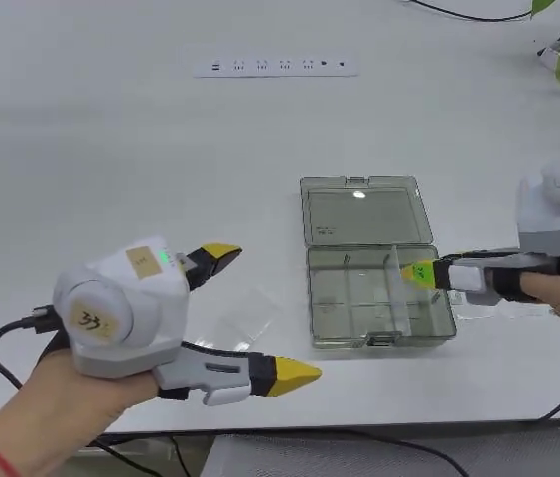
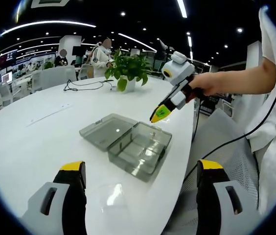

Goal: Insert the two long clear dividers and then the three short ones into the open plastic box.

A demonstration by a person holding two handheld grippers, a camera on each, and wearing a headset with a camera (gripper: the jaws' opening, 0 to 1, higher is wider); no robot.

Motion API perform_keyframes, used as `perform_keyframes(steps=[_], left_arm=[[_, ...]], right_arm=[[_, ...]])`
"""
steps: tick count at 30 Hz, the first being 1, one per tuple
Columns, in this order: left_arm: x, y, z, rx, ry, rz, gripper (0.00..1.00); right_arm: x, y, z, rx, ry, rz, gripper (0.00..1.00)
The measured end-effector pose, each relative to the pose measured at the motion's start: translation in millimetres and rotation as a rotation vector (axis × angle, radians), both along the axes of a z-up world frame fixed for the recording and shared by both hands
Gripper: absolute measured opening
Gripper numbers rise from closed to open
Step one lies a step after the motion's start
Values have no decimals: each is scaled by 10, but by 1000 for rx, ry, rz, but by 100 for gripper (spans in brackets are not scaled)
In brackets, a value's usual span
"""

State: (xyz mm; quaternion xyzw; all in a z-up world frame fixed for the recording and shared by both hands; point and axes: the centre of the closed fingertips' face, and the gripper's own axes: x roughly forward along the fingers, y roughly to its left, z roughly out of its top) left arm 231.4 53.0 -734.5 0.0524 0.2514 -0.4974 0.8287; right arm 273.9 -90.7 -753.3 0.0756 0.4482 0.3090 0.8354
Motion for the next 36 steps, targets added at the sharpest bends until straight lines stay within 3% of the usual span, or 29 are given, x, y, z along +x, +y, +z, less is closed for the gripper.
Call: perform_keyframes(steps=[7,10,11,12,18,26,30,32,36], left_arm=[[-8,114,-109,54,22,40,94],[-14,180,-179,83,36,62,92],[-27,213,-222,99,50,70,92],[-40,236,-259,110,61,76,91],[-85,343,-417,162,110,113,88],[-140,550,-635,258,194,179,81],[-133,607,-708,290,212,192,78],[-130,655,-786,335,228,192,74],[-115,670,-887,384,254,193,67]], right_arm=[[5,-127,182,-9,-146,103,36],[-29,-190,207,-6,-162,120,40],[-23,-220,250,-3,-213,152,41],[-49,-253,242,-5,-201,146,41],[-80,-370,338,31,-298,185,49],[-168,-500,330,41,-356,226,61],[-227,-554,293,33,-372,250,64],[-253,-577,287,24,-389,264,66],[-293,-611,285,20,-414,278,69]])
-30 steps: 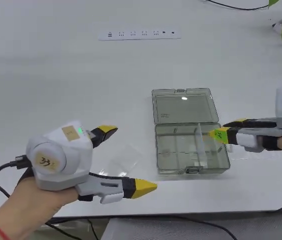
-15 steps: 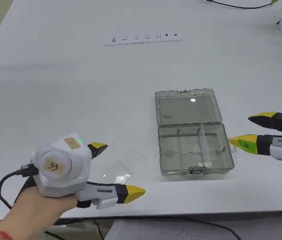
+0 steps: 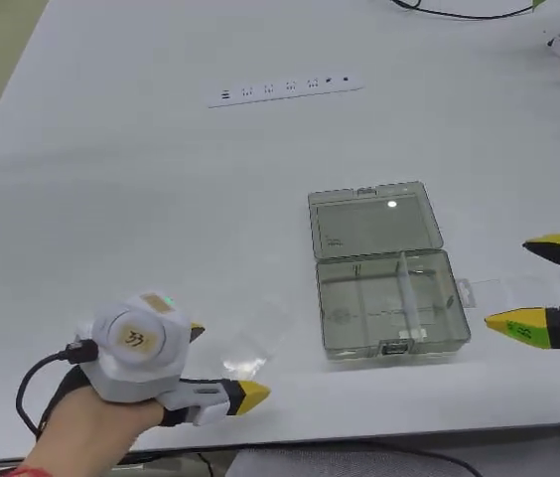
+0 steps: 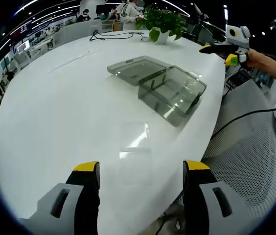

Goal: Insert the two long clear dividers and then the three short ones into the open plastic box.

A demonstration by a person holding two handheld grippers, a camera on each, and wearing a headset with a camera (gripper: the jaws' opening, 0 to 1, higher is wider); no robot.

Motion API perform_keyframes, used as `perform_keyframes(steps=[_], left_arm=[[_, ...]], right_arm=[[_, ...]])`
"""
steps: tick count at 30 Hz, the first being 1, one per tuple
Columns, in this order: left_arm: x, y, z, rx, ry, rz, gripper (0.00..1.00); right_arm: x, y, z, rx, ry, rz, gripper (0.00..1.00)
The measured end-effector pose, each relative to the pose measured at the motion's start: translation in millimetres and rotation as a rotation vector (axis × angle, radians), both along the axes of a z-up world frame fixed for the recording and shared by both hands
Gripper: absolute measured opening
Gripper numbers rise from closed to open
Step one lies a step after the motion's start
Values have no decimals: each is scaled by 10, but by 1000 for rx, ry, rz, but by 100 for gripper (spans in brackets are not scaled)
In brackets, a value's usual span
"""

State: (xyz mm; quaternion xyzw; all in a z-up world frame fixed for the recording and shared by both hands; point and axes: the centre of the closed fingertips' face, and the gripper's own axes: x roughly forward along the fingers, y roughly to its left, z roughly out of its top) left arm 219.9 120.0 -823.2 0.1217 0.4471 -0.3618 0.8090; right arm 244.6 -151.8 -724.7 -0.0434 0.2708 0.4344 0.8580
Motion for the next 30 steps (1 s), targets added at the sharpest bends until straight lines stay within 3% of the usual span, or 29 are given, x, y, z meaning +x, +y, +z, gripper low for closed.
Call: perform_keyframes(steps=[7,13,14,15,27,30], left_arm=[[22,-26,-133,62,42,3,59],[10,-20,-270,115,83,5,51],[48,-24,-249,110,58,4,50],[32,-14,-257,116,77,14,49],[69,39,-285,256,65,-60,39],[85,25,-280,248,75,-49,36]], right_arm=[[-52,-32,-19,-20,-45,23,73],[-74,-53,-21,-23,-50,20,73],[-74,-53,-12,-18,-53,18,73],[-74,-54,-11,-16,-52,15,73],[-50,-93,17,1,-59,-11,71],[-47,-96,13,1,-60,-13,71]])
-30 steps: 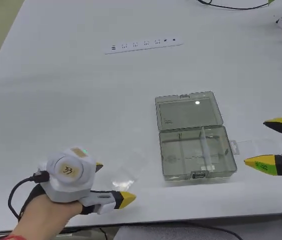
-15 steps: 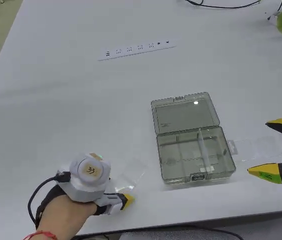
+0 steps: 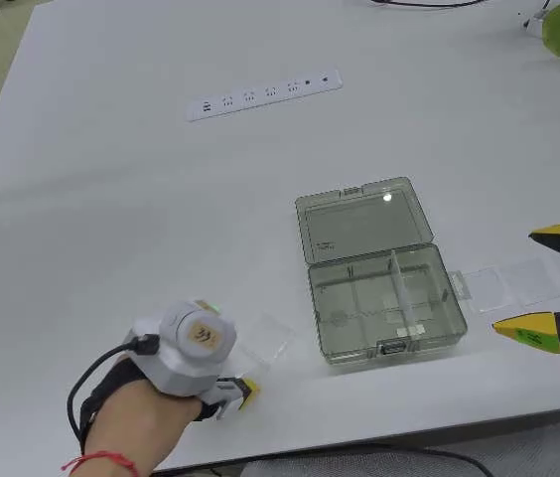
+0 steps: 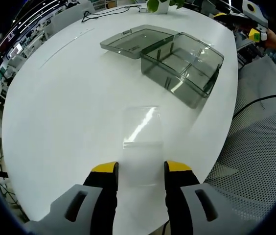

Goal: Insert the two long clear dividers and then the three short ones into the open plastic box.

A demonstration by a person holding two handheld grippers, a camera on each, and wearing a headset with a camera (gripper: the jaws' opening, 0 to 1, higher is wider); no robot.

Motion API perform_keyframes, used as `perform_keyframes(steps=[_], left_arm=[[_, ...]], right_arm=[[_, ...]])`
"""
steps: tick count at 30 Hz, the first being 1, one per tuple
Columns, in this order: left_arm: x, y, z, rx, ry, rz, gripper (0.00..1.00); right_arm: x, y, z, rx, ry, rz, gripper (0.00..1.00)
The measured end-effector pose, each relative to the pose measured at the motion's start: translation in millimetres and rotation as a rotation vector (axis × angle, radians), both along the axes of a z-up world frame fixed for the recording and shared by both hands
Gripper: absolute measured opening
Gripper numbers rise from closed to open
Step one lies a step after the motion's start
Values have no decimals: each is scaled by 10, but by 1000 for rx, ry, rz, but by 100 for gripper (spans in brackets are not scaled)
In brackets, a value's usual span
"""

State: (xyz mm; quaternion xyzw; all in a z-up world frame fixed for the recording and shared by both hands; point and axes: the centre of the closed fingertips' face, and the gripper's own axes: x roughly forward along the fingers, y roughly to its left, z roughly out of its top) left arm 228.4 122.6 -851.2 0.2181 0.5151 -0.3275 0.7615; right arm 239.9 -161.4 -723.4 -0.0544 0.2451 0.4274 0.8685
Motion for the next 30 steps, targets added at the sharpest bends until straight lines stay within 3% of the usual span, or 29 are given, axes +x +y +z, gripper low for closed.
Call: perform_keyframes(steps=[16,22,30], left_arm=[[28,-9,5,-6,41,-22,31],[23,-30,13,-48,63,20,30],[8,-80,46,-143,85,105,30]], right_arm=[[-24,-37,-6,8,1,-12,70],[-47,-38,-20,3,3,-9,70],[-48,-8,-7,0,-1,-4,70]])
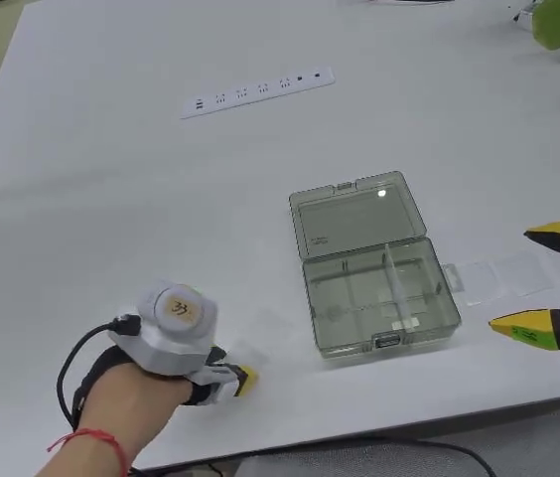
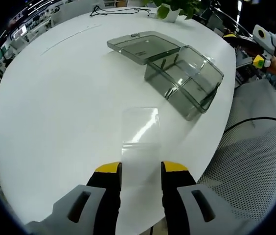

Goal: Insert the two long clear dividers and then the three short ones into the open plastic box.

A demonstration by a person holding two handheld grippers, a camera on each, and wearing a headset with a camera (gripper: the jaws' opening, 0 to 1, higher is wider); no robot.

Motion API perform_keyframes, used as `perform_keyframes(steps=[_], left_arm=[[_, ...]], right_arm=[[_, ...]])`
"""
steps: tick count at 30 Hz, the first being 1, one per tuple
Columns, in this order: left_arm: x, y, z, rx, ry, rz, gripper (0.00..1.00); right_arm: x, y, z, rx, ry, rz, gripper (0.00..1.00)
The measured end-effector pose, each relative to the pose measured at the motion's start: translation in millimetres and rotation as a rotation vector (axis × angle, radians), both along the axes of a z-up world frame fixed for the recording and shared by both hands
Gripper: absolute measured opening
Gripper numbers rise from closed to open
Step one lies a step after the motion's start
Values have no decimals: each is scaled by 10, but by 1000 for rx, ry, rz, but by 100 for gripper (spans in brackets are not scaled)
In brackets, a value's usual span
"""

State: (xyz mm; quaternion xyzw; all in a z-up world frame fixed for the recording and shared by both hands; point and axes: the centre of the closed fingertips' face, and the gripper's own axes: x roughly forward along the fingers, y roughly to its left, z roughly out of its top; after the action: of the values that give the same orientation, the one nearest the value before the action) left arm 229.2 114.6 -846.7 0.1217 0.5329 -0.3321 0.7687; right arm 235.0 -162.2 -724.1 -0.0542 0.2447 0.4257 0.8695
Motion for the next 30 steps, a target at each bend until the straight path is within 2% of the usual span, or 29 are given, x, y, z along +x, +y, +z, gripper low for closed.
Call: perform_keyframes(steps=[3,6,10,15,18,24,26,28,30], left_arm=[[-1,-32,45,-63,5,56,30],[5,-36,111,-103,-7,84,30],[48,-54,248,-170,-34,140,30],[95,-129,462,-253,-74,176,30],[122,-231,633,-322,-102,199,30],[111,-488,926,-429,-145,211,30],[103,-558,997,-453,-155,208,30],[96,-638,1078,-481,-166,206,30],[103,-713,1161,-517,-177,209,30]], right_arm=[[-1,21,12,0,0,3,70],[0,40,28,-1,-1,7,70],[6,84,72,3,-2,11,70],[10,183,163,23,-3,19,69],[18,264,240,45,0,17,68],[46,459,436,103,-2,8,64],[59,527,494,122,9,-2,61],[78,609,584,168,19,-18,59],[89,680,632,180,29,-20,55]])
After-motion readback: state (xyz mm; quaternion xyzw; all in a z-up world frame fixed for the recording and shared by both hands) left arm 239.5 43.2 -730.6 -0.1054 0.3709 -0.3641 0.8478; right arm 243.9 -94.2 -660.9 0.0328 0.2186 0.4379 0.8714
